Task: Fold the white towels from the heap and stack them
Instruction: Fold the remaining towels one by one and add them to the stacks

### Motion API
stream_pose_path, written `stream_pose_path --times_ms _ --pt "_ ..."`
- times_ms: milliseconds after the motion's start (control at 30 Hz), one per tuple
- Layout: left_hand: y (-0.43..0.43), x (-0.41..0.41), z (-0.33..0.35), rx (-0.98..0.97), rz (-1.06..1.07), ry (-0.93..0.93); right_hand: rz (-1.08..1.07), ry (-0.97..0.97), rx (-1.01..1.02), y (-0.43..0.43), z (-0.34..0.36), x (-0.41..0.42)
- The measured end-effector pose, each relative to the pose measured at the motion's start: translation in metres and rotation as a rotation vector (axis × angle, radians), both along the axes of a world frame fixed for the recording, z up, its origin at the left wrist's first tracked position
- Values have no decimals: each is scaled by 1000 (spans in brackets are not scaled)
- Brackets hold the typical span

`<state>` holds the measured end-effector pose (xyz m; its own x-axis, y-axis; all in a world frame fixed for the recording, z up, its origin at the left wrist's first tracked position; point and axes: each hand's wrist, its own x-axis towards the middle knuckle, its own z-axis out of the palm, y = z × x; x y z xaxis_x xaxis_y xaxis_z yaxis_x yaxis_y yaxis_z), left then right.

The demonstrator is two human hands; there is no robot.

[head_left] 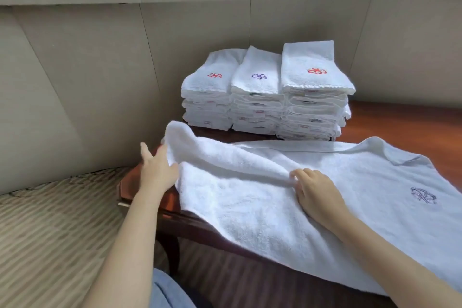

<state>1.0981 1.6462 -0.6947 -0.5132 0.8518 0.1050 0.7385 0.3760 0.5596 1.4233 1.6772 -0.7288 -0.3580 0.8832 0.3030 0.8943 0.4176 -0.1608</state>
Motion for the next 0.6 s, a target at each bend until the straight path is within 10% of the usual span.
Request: stream_pose_path --times_ms 100,333,600 --pt "-2 -1 -9 -236 -88 -102 44 -85 -15 -6 0 4" --pt "-11 -4 -9 59 -135 -331 259 -81 37 -50 8 6" --pt "-30 -30 -1 345 446 -148 406 -331 45 -93 -1 3"
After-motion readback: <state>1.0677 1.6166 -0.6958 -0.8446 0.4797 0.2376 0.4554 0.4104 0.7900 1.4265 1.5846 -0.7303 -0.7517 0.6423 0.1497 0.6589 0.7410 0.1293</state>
